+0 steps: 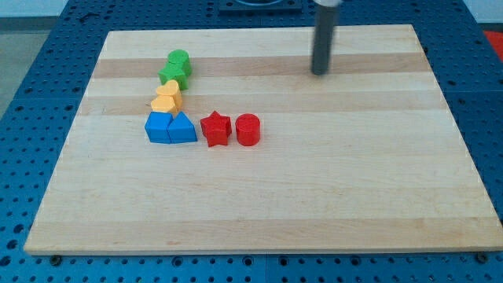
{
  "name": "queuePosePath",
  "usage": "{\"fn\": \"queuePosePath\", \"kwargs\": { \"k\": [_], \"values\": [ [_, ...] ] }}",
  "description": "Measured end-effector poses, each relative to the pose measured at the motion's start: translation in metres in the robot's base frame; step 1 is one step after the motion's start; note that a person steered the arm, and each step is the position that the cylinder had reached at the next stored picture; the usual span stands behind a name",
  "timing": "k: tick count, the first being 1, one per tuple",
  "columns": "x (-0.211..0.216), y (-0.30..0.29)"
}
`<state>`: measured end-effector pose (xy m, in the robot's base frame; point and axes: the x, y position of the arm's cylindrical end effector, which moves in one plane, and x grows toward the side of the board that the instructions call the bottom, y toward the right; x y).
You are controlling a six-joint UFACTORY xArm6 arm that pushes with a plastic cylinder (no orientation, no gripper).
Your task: Slide the red circle along with the red star a bit left
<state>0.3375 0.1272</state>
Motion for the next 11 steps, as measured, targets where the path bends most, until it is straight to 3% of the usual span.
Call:
{"fn": "queuePosePath", "kwargs": {
  "k": [1,2,5,11],
  "values": [
    [0.079,0.009],
    [0.099,-0.044],
    [0.134,-0.062],
    [0.110,-0.125]
  ]
}}
